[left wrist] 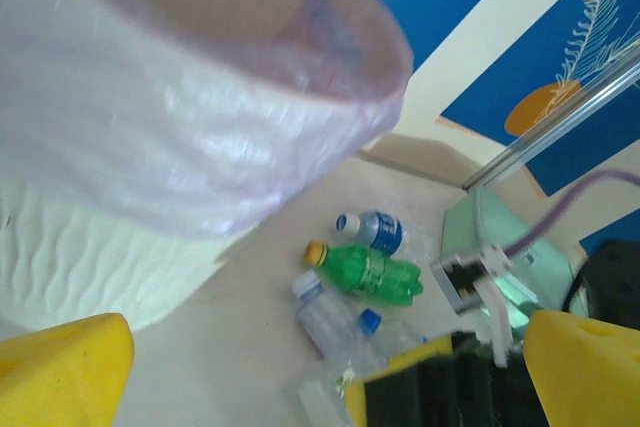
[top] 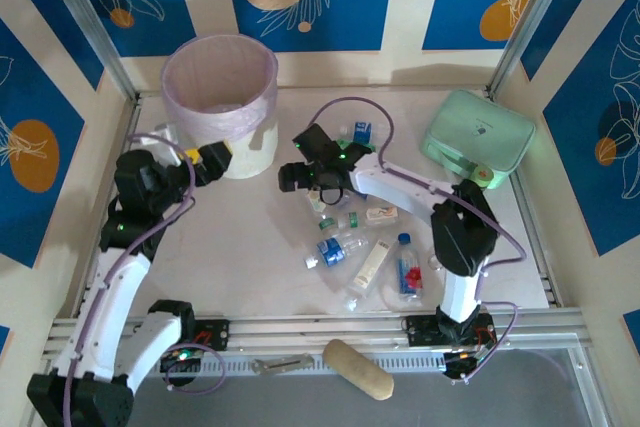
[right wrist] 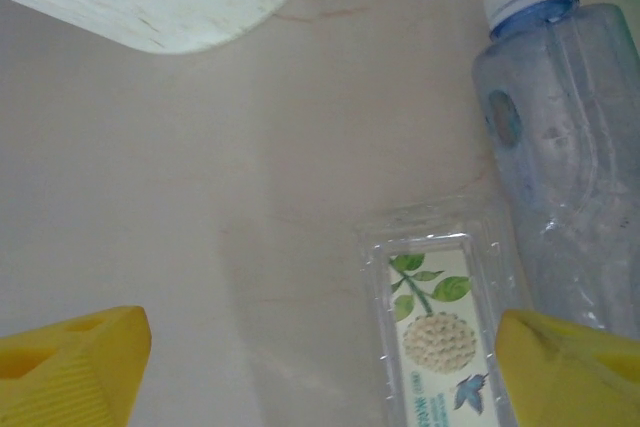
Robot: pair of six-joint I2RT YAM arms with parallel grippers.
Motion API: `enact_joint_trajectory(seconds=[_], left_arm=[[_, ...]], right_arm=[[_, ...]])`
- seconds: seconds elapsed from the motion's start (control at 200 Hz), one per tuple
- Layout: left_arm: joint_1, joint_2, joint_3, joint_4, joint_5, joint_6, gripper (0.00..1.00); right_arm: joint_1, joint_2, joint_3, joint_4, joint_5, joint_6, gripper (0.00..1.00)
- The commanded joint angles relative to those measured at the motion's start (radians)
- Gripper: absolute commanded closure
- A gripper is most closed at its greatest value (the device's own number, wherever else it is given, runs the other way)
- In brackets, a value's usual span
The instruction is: Put the plastic bottles in the bin
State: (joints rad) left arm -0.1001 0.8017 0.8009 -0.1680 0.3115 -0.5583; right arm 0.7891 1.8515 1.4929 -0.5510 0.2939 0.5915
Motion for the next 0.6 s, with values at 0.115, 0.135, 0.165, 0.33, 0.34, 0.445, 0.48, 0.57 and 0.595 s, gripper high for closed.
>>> enact_joint_trajectory(seconds=[0.115,0.135,0.165,0.33,0.34,0.445,0.48,0.57,0.595], left_arm=[[0.007,-0.124,-0.178,0.019,-0.029,-0.143,0.0],[0.007,-0.129,-0.196,0.039,-0.029,-0.16,0.0],[0.007,-0.134,-0.219,0.069,-0.029,-0.185,0.0],[0.007,-0.109,-0.277,0.206,0.005,-0.235,0.0],[0.007,-0.105,-0.276,0.209,0.009,-0.234,0.0],[0.007,-0.067,-0.262,0.218,0.037,-0.221,0.0],[0.005,-0.057,-0.259,0.217,0.042,-0.219,0.0],[0.005,-0.053,-0.263,0.217,0.046,-0.218,0.0],[0.005,-0.055,-0.266,0.216,0.047,-0.218,0.0]], right_arm=[[0.016,0.129,0.134,-0.19,0.133,-0.077,0.1],[0.017,0.139,0.141,-0.195,0.138,-0.079,0.1],[0.019,0.151,0.149,-0.204,0.142,-0.081,0.1],[0.027,0.2,0.178,-0.234,0.157,-0.091,0.1],[0.027,0.201,0.179,-0.233,0.156,-0.091,0.11],[0.033,0.226,0.185,-0.231,0.152,-0.093,0.12],[0.034,0.236,0.192,-0.23,0.15,-0.091,0.12],[0.039,0.269,0.212,-0.234,0.146,-0.091,0.14],[0.04,0.278,0.218,-0.236,0.145,-0.091,0.14]])
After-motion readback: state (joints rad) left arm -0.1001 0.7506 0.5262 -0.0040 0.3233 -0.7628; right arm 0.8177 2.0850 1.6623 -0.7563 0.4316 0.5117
